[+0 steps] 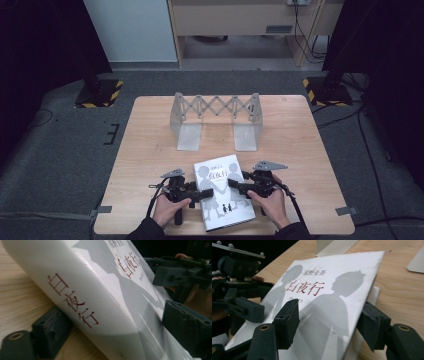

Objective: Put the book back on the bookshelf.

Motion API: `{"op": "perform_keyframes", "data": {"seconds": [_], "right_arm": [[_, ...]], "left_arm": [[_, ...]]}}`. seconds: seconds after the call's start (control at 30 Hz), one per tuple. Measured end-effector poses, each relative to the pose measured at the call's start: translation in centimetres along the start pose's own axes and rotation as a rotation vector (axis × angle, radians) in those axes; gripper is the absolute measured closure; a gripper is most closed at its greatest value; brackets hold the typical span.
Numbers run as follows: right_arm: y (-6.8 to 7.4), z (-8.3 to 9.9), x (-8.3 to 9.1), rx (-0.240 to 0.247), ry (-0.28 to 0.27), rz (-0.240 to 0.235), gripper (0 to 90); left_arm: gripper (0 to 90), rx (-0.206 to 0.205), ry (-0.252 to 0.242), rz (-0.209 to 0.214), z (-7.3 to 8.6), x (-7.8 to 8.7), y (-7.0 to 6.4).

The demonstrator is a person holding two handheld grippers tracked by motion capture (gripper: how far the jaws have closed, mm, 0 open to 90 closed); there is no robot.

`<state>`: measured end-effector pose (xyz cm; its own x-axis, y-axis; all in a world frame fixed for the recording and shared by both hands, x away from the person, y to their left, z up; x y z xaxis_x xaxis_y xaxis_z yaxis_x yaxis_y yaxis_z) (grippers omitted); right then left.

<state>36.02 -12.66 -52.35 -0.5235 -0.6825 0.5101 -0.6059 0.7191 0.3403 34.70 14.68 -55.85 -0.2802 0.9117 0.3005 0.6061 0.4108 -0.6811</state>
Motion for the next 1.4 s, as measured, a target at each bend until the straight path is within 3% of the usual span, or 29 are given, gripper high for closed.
{"op": "perform_keyframes", "data": {"seconds": [0.07, 0.13, 0.3, 0.47, 0.63, 0.7, 0.83, 0.97, 1.07, 1.4], "right_arm": [[-0.6, 0.3, 0.1, 0.012, 0.024, 0.025, 36.6], [-1.1, 0.9, 0.1, -0.03, 0.028, 0.012, 36.2], [-0.7, 1.2, -0.3, -0.073, 0.032, -0.029, 38.4], [-0.5, 1.2, -0.4, -0.088, 0.029, -0.029, 39.5], [-0.6, 0.9, 0.0, -0.097, -0.013, -0.04, 52.1], [-0.6, 0.9, 0.1, -0.097, -0.015, -0.041, 52.1], [-0.7, 0.6, 0.3, -0.097, -0.046, -0.054, 54.3], [-0.5, -0.1, 0.7, -0.08, -0.125, -0.064, 57.2], [-0.4, -0.4, 0.8, -0.074, -0.148, -0.067, 57.5], [-0.6, -0.9, 1.5, -0.064, -0.209, -0.095, 62.2]], "left_arm": [[14.9, 0.004, -0.003, -0.003, 0.0, 0.0, 0.0], [15.1, 0.004, -0.003, -0.005, 0.0, 0.0, 0.0], [15.4, 0.005, -0.004, -0.005, 0.0, 0.0, 0.0], [15.7, 0.002, -0.003, -0.007, -0.1, 0.0, 0.1], [17.9, 0.006, 0.013, -0.01, -0.4, 0.2, 0.0], [18.4, -0.001, 0.016, -0.012, -0.6, 0.2, -0.1], [23.6, -0.009, -0.033, 0.002, -1.2, 0.8, -0.3], [29.2, -0.056, -0.1, -0.007, -2.1, 1.3, -0.9], [31.0, -0.076, -0.141, -0.002, -2.6, 1.5, -1.3], [35.1, -0.125, -0.175, 0.014, -3.5, 1.6, -2.1]]}}
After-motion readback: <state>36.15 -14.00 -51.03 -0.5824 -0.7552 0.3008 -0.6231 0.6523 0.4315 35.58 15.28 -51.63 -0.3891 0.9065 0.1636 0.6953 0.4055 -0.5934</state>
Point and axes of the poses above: each handheld gripper's, and its own axes: x roughly backward along the jaws, z roughly out of its underside, y roughly to its left, the point moved 2 cm from there along -x, roughly forward along the jaws, and after that the axes turned 6 degrees about z, right-handed, at the moved point
